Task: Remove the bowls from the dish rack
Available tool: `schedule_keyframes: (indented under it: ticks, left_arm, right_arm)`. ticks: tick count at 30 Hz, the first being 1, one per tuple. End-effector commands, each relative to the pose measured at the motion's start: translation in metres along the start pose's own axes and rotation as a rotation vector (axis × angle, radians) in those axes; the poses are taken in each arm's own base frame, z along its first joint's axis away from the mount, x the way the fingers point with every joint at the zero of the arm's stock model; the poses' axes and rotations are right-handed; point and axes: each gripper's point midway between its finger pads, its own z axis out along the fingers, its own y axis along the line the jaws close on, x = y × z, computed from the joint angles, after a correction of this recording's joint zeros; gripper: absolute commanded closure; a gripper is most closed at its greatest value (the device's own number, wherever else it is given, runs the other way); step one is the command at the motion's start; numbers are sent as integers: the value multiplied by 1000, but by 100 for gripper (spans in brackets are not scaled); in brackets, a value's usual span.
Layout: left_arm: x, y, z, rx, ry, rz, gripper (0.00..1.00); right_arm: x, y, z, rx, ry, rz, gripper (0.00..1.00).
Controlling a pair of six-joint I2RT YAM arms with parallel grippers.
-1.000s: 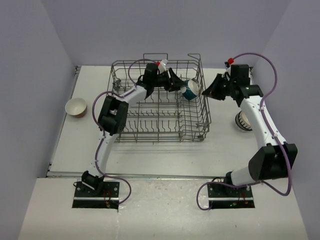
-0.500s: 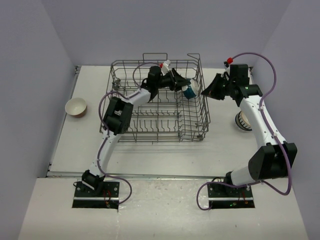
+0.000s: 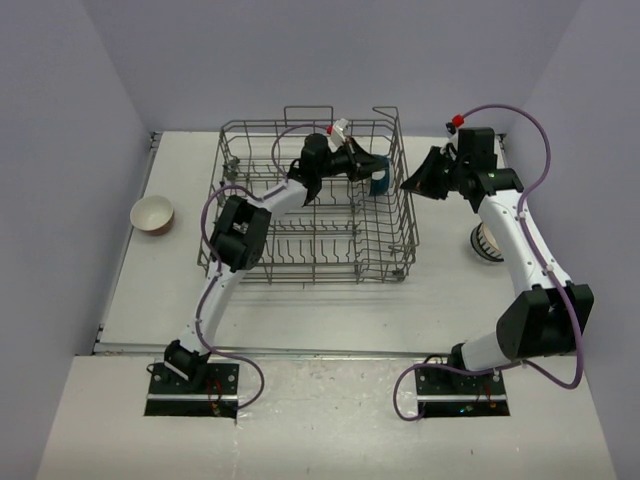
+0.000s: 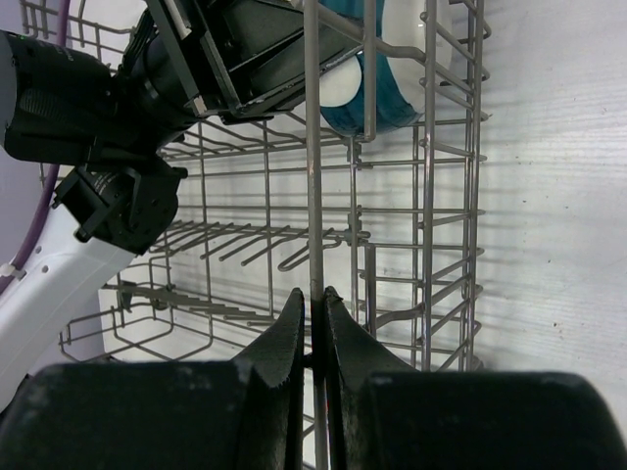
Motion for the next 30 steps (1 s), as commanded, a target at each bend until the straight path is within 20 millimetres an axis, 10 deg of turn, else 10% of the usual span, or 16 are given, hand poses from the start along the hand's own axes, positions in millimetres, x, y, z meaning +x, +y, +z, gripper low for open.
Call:
schedule_keyframes:
  ticks: [1,13,30]
  left_arm:
    - [-8,-33,-6,74,-7,33,100]
    - [-28,-135,-27,80,13,261,100]
    - [-40,-164,-100,-178,-23,452,100]
  right_arm:
    - [67,-31,20,117,253,43,100]
    - [67,-36,23,128,260,30,100]
    - [54,-26,28,113,255,34,100]
